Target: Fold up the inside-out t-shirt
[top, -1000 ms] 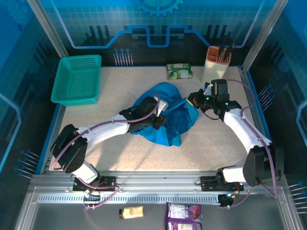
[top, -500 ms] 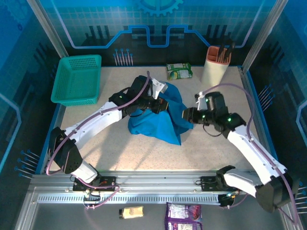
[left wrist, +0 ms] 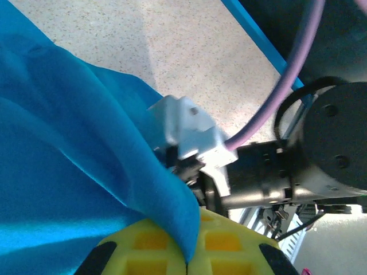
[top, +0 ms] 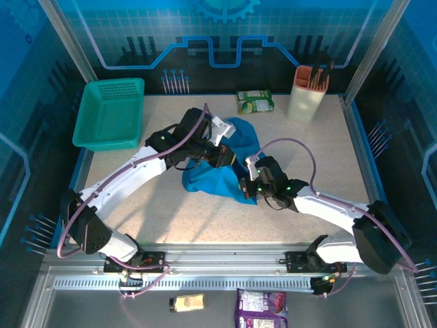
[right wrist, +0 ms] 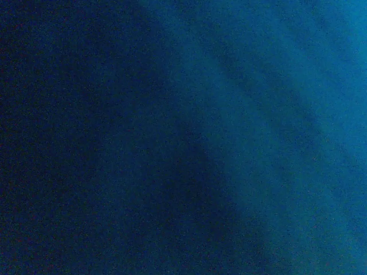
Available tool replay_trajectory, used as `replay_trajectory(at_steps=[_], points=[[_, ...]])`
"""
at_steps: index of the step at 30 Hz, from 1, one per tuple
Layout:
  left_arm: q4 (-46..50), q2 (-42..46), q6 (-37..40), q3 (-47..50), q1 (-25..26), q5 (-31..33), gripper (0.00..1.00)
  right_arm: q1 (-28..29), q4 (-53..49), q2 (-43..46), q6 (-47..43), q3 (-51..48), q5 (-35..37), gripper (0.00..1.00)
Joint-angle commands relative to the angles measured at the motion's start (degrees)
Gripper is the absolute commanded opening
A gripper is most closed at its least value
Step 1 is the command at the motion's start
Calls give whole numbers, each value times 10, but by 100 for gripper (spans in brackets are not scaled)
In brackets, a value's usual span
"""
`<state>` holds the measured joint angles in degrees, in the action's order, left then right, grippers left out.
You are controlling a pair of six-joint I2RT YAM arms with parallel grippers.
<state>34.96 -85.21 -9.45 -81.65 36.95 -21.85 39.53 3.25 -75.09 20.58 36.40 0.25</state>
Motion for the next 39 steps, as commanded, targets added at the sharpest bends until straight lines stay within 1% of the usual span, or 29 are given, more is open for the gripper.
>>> replay_trajectory(at_steps=[1,2,6,10,12,14,16,17,19,20,22,24,26,28,30,32,34,36,39], points=[[20,28,7,-11,-3,-34,0,8,137,-46,-37,2,26,0],[21,30,7,-10,-3,-36,0,-2,147,-62,-29,12,34,0],[30,46,1,-11,-3,-41,0,-71,184,-123,11,62,-13,0],[16,55,-18,-16,-3,-79,0,-120,141,-145,29,115,-6,0],[-6,54,-32,-19,-3,-114,0,-142,93,-128,47,129,0,0],[-47,54,-58,-19,-3,-152,0,-153,39,-91,51,135,11,0],[-70,56,-76,-27,-3,-167,0,-154,0,-51,53,132,7,0],[-71,58,-78,-33,-3,-161,0,-155,-21,-33,56,130,2,0],[-51,65,-63,-44,-5,-122,0,-155,-60,-8,66,129,-15,1],[-27,67,-50,-48,-6,-87,0,-155,-79,0,70,129,-26,1],[33,66,-28,-49,-13,9,0,-150,-105,7,80,127,-45,2],[75,64,-24,-29,-29,93,0,-138,-121,4,87,126,-63,3],[100,57,-21,1,-39,173,0,-118,-138,-5,88,131,-67,3],[104,48,-14,47,-42,246,0,-89,-161,-14,91,137,-67,3],[93,40,-28,92,-62,252,0,-53,-183,-19,107,137,-53,4],[70,46,-42,138,-70,261,0,-19,-179,-31,127,137,-37,6],[46,54,-58,174,-81,262,0,2,-174,-59,138,136,-32,8],[24,62,-71,200,-92,251,0,13,-176,-98,143,171,-29,11],[18,65,-73,211,-98,252,0,19,-173,-151,140,209,-25,17]])
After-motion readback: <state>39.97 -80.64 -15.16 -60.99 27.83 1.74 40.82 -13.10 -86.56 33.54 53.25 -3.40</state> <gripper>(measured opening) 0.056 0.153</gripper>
